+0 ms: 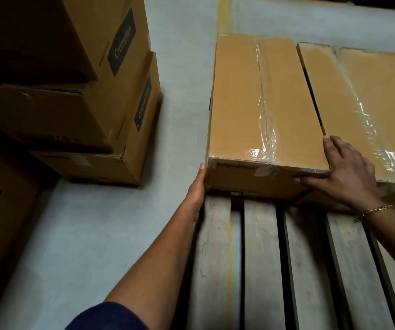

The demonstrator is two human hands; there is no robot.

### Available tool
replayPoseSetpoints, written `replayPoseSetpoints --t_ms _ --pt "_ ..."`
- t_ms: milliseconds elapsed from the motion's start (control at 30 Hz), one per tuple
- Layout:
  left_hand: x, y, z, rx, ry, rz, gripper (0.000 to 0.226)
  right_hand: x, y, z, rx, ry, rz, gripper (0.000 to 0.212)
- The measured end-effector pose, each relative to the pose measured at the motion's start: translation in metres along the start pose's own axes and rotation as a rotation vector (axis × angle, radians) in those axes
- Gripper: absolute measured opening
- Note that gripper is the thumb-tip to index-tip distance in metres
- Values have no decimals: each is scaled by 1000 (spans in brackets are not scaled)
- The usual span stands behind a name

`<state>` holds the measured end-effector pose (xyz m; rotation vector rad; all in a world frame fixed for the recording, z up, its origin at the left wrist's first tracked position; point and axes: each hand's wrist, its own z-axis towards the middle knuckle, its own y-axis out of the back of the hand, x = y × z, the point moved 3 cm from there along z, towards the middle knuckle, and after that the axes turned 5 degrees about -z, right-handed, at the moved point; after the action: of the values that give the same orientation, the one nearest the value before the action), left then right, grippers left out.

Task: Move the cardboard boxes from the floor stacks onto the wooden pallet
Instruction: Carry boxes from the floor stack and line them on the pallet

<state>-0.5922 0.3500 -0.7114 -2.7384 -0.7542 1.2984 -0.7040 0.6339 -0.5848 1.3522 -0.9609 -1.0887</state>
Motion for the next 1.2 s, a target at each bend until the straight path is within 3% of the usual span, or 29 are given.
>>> replayPoseSetpoints --t_ms 300,400,467,600,700,800,967,1067,1200 --pt "-1 1 -2 -16 -17 0 70 -2 -3 1 26 3 -31 122" --pt "-6 10 3 -142 -58 15 79 -4 -2 2 72 22 -32 128" --pt "-25 17 1 -310 -196 62 79 -10 2 0 101 43 14 133" --pt "-94 6 -32 -601 -687 347 57 -40 11 -12 51 79 77 135" --pt "-127 -45 -67 -483 -1021 614 59 -80 12 -20 31 54 63 134" --pt "-122 -118 -80 -240 -1163 957 68 -124 8 -26 47 27 52 135" --pt "-75 -220 -68 83 -1057 1674 96 -165 -9 -23 134 73 -14 138" --pt "-64 -240 -48 85 -972 1787 104 -168 -21 -19 154 112 -36 132" --pt "-53 -234 -34 11 -945 1847 96 -168 -30 -18 87 122 -6 125"
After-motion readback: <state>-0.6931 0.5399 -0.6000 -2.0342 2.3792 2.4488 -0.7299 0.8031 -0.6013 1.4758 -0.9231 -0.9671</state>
